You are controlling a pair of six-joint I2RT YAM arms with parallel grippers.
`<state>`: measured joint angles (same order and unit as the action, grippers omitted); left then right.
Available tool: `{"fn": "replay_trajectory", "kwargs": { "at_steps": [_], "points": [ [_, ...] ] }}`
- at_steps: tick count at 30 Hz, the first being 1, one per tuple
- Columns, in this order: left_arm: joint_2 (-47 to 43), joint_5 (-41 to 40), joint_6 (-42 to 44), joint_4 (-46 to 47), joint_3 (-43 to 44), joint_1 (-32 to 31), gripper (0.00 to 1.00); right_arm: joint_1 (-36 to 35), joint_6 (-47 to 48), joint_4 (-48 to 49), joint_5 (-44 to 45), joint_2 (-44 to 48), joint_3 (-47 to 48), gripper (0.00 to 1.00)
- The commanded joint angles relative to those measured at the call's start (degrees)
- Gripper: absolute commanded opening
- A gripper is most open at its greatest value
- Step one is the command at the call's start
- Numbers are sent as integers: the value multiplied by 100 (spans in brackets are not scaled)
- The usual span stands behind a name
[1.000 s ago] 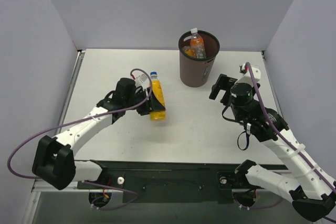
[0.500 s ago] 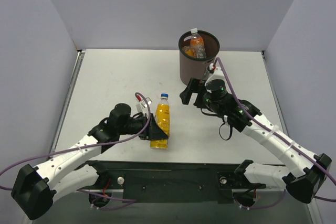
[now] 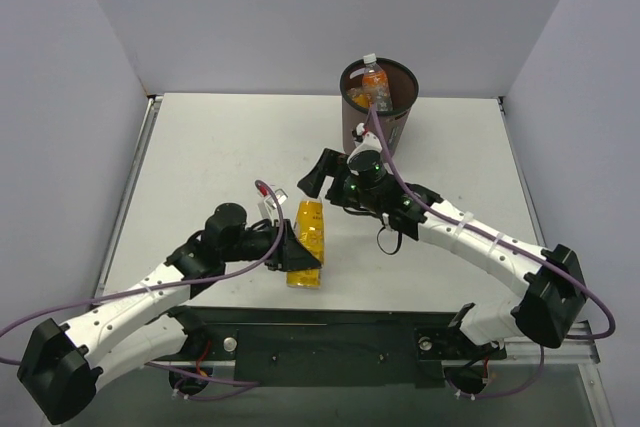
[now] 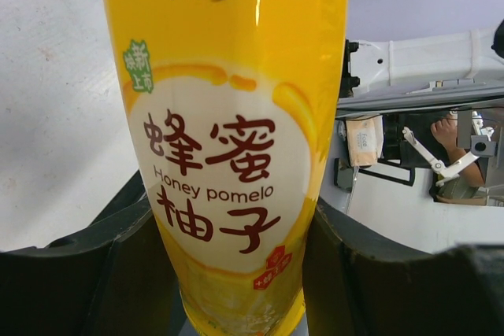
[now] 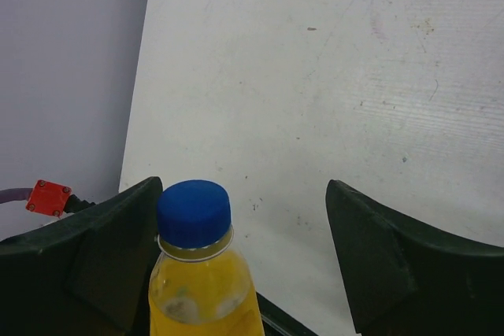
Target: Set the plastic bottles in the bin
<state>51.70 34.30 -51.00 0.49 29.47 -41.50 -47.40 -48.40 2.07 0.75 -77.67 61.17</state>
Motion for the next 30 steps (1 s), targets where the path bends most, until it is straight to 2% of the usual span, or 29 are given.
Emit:
{"fn": "replay_trajectory", "kwargs": {
  "at_steps": [1, 2, 3, 4, 5, 6, 7, 8, 9, 10, 11, 13, 17, 21, 26, 30],
  "points": [
    [-231, -82, 99, 214, 76, -25, 0, -33, -433, 593, -374, -108, 106, 69],
    [-222, -73, 99, 241, 67, -25, 0, -33, -459, 689, -435, -117, 71, 65],
    [-248, -38, 91, 276, 50, -17, 0, -24, -512, 733, -471, -152, 53, 53],
    [-266, -20, 56, 354, -20, -16, 0, -24, -547, 821, -558, -169, 45, 46],
    [-309, -29, 38, 381, -55, -16, 0, -15, -556, 830, -576, -213, 44, 30],
    [-362, -46, 12, 434, -125, -16, 0, -15, -574, 848, -594, -231, 62, 22],
    [-371, -55, -15, 460, -161, -16, 5, -15, -565, 848, -594, -249, 71, 6],
    [-415, -82, -85, 530, -240, -16, 12, 2, -548, 831, -577, -257, 114, 0],
    [-450, -108, -103, 557, -275, -25, 18, 11, -478, 744, -542, -284, 219, 0],
    [-511, -195, -181, 566, -319, -17, 30, 20, -416, 499, -419, -301, 316, 0],
    [-547, -231, -199, 549, -328, -16, 52, 29, -242, 383, -349, -328, 482, 0],
    [-705, -398, -217, 408, -328, -16, 88, 73, 118, -160, -111, -372, 859, 0],
    [-1083, -652, -165, 75, -267, -25, 90, 248, 1296, -1153, 1072, -451, 1799, 0],
    [-1487, -951, 11, -400, -126, -16, 92, 678, 2132, -1419, 1900, -547, 2547, 0],
    [-1962, -1259, 73, -717, 6, 1, 94, 1153, 3020, -1306, 2798, -837, 3829, 0],
    [-2418, -1479, 161, -849, -56, 10, 95, 1522, 3783, -324, 3176, -1345, 4778, 0]
  ]
}}
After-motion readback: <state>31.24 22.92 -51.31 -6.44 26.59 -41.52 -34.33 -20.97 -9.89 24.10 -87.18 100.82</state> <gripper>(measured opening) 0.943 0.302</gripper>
